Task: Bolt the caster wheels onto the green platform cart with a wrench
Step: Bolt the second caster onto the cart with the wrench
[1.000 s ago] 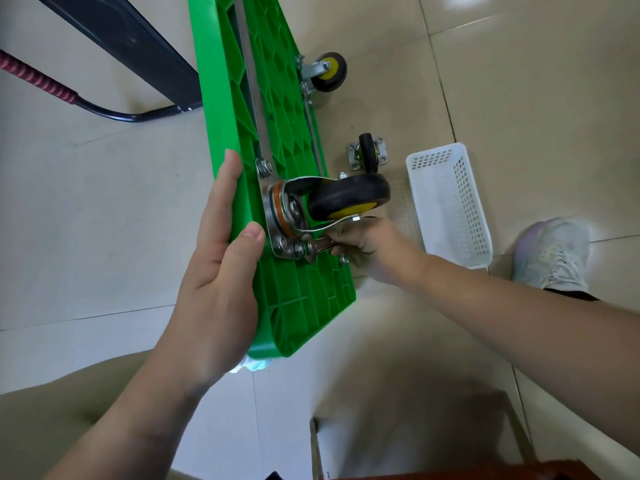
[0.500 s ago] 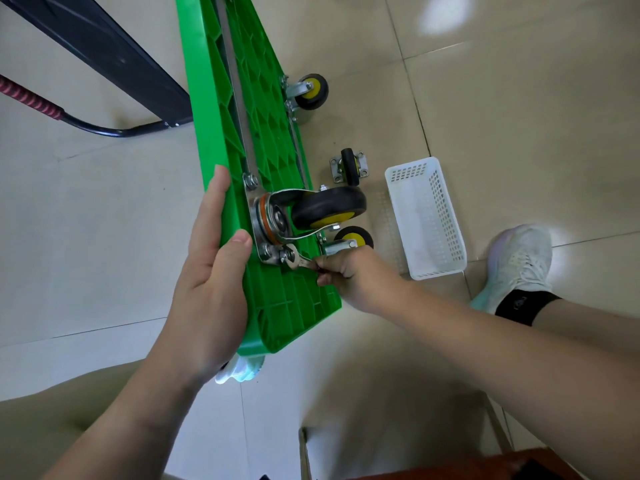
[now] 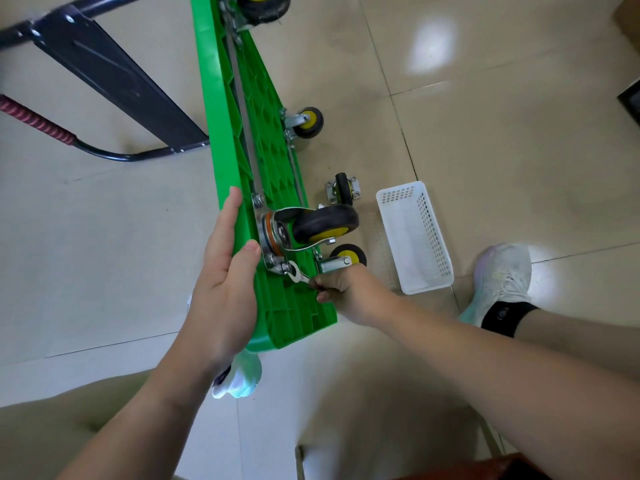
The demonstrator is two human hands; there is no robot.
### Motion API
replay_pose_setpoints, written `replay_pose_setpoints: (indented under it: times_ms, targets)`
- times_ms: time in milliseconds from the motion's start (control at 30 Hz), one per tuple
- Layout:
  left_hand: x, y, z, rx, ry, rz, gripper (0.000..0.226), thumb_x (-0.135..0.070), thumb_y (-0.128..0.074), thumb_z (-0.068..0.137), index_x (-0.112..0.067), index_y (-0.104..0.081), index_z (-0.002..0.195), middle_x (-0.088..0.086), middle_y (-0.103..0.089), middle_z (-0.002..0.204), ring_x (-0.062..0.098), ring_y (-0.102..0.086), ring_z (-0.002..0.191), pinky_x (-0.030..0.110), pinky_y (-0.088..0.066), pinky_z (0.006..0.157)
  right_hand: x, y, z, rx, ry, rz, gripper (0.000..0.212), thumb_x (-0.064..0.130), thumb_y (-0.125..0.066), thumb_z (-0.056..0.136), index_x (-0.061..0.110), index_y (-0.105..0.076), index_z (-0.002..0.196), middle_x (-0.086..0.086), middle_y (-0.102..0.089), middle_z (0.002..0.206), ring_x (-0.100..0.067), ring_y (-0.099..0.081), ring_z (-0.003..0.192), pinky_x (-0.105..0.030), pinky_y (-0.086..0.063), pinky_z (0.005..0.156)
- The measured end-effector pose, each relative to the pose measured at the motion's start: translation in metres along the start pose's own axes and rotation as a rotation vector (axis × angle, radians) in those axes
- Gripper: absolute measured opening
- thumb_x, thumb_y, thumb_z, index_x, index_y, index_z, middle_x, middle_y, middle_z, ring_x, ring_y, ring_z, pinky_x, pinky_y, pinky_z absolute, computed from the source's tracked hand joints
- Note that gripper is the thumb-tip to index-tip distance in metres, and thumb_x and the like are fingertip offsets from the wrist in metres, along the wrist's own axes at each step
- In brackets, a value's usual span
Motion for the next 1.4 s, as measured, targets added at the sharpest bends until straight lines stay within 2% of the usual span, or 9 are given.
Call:
replay_pose_setpoints:
  times_ms: [100,300,533,733,833,967,1133,1233,1400]
  targets:
    - [0.003,-0.001,0.001,-0.003,0.002,-0.019,0.063,-0.037,-0.04,0.094,-0.059,-0.032,0.153,-0.036,-0.031,0.158,-0.012,-0.03,0.146,0.038,-0.026,0.127,-0.002,-0.005,-0.012,0.005,-0.024,0.081,0.02,0.001,-0.06,0.096,0.0,-0.072,0.112,0.003,-0.061,0.09,-0.007,-0.053,0.079,-0.003,-0.039,0.069]
    - [0.002,-0.001,0.002,-0.004,-0.01,-0.001,0.064,-0.037,-0.04,0.094,-0.058,-0.029,0.154,-0.032,-0.032,0.159,-0.01,-0.03,0.147,0.038,-0.025,0.127,0.009,-0.009,-0.03,0.026,-0.067,0.12,0.015,0.015,-0.067,0.092,0.016,-0.073,0.105,-0.001,-0.068,0.101,-0.025,-0.064,0.097,-0.041,-0.054,0.09]
    - [-0.001,-0.003,0.001,0.006,-0.023,0.001,0.059,-0.021,-0.043,0.109,-0.053,-0.028,0.157,-0.029,-0.033,0.158,-0.013,-0.029,0.145,0.03,-0.023,0.126,0.043,0.004,-0.073,0.046,-0.248,0.288,0.007,0.021,-0.071,0.089,0.015,-0.076,0.086,0.0,-0.069,0.067,-0.019,-0.071,0.064,-0.022,-0.048,0.051]
    - [-0.003,-0.003,0.001,0.015,-0.026,0.017,0.06,-0.018,-0.04,0.11,-0.051,-0.027,0.158,-0.028,-0.031,0.16,-0.014,-0.027,0.146,0.024,-0.021,0.124,0.051,0.014,-0.081,0.125,-0.331,0.406,0.005,0.016,-0.075,0.086,0.011,-0.076,0.085,-0.005,-0.074,0.075,-0.02,-0.075,0.07,-0.03,-0.059,0.063]
    - [-0.003,-0.002,0.001,0.019,-0.044,0.025,0.06,-0.018,-0.041,0.11,-0.051,-0.027,0.158,-0.031,-0.03,0.159,-0.018,-0.025,0.145,0.02,-0.02,0.122,0.031,0.016,-0.074,0.041,-0.244,0.212,0.01,0.019,-0.075,0.086,0.026,-0.077,0.079,0.007,-0.068,0.066,-0.009,-0.064,0.063,-0.024,-0.049,0.061]
    - [-0.003,-0.003,0.001,0.03,-0.053,0.054,0.06,-0.019,-0.04,0.11,-0.051,-0.025,0.159,-0.044,-0.027,0.151,-0.026,-0.021,0.14,0.004,-0.018,0.113,0.009,0.022,-0.05,-0.047,-0.085,0.063,0.021,0.02,-0.073,0.089,0.025,-0.077,0.109,0.003,-0.075,0.094,-0.013,-0.064,0.087,-0.025,-0.048,0.079]
    - [0.003,-0.003,0.004,0.026,-0.019,-0.002,0.063,-0.036,-0.041,0.096,-0.061,-0.028,0.153,-0.038,-0.03,0.157,-0.012,-0.027,0.147,0.037,-0.025,0.127,0.003,0.027,-0.016,-0.107,0.149,-0.035,0.023,0.011,-0.072,0.089,0.012,-0.076,0.112,-0.001,-0.075,0.099,-0.01,-0.064,0.088,-0.005,-0.041,0.077]
    - [0.008,-0.002,0.005,0.042,-0.01,-0.042,0.064,-0.037,-0.042,0.094,-0.064,-0.03,0.151,-0.036,-0.032,0.158,-0.004,-0.031,0.149,0.043,-0.028,0.125,0.001,0.025,0.0,-0.122,0.265,-0.03,0.022,0.007,-0.072,0.087,0.009,-0.077,0.108,-0.004,-0.076,0.098,-0.016,-0.069,0.087,-0.026,-0.053,0.083]
    - [0.011,-0.001,0.006,0.063,-0.032,-0.062,0.065,-0.046,-0.046,0.089,-0.065,-0.032,0.149,-0.031,-0.033,0.16,0.003,-0.034,0.15,0.047,-0.028,0.125,0.004,0.028,0.013,-0.19,0.414,-0.099,0.026,0.003,-0.07,0.083,0.006,-0.077,0.108,-0.007,-0.077,0.095,-0.025,-0.072,0.083,-0.03,-0.056,0.079]
Point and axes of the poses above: each hand's wrist, its own z-axis towards the middle knuckle, its own y-axis out of the back of the hand, x = y × z, the point moved 5 cm from there along z, towards the middle knuckle
